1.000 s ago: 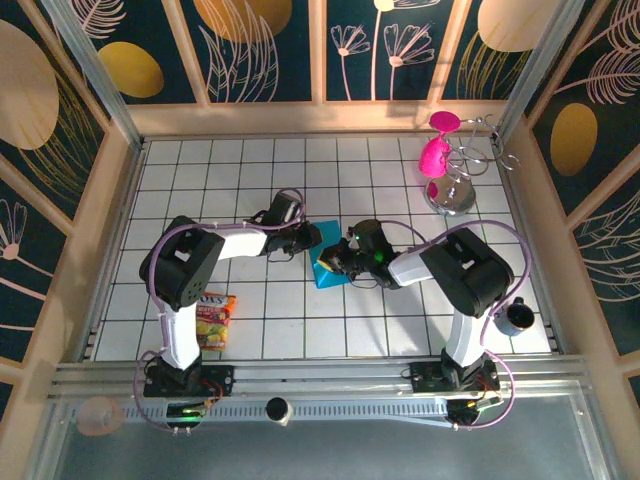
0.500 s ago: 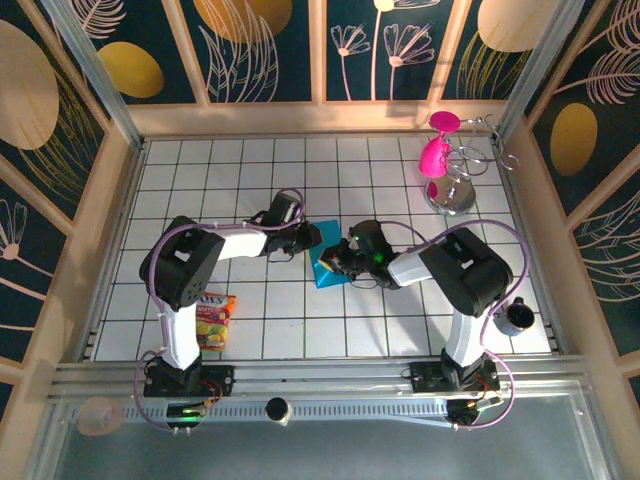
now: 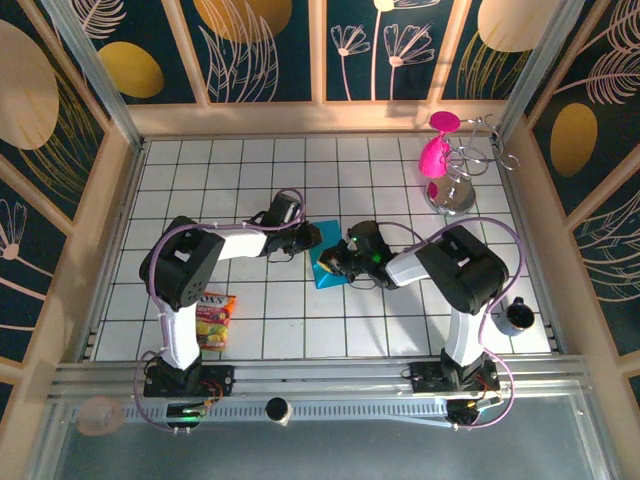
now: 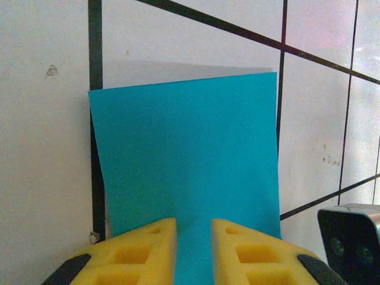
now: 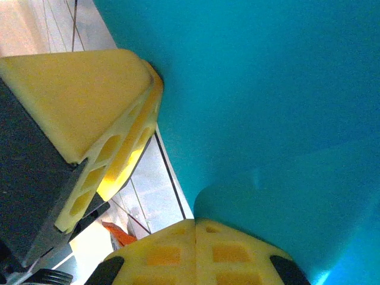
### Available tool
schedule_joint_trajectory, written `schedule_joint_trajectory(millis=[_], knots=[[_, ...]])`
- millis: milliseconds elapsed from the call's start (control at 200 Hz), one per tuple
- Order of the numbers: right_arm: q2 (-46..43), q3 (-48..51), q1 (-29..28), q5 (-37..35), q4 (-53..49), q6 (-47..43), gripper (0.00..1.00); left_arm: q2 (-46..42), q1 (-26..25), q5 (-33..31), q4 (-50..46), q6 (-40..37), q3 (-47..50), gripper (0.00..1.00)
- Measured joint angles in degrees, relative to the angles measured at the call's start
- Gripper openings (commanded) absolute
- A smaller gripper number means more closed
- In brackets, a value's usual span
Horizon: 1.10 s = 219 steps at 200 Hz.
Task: Fold a paper plane with a square sheet of paper (pick it up from the middle)
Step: Fold the triangle a second time at the center of the table.
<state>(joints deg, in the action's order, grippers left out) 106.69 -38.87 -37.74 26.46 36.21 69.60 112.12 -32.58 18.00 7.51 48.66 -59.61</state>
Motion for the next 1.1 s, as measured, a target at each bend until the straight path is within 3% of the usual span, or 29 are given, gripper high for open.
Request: schedule_joint_trajectory(millis=[1096], knots=[[1.0, -0.3, -0.2, -0.5, 0.9, 1.3, 0.00, -0.2, 0.0, 0.0, 0.7, 0.0, 0.5, 0.23]])
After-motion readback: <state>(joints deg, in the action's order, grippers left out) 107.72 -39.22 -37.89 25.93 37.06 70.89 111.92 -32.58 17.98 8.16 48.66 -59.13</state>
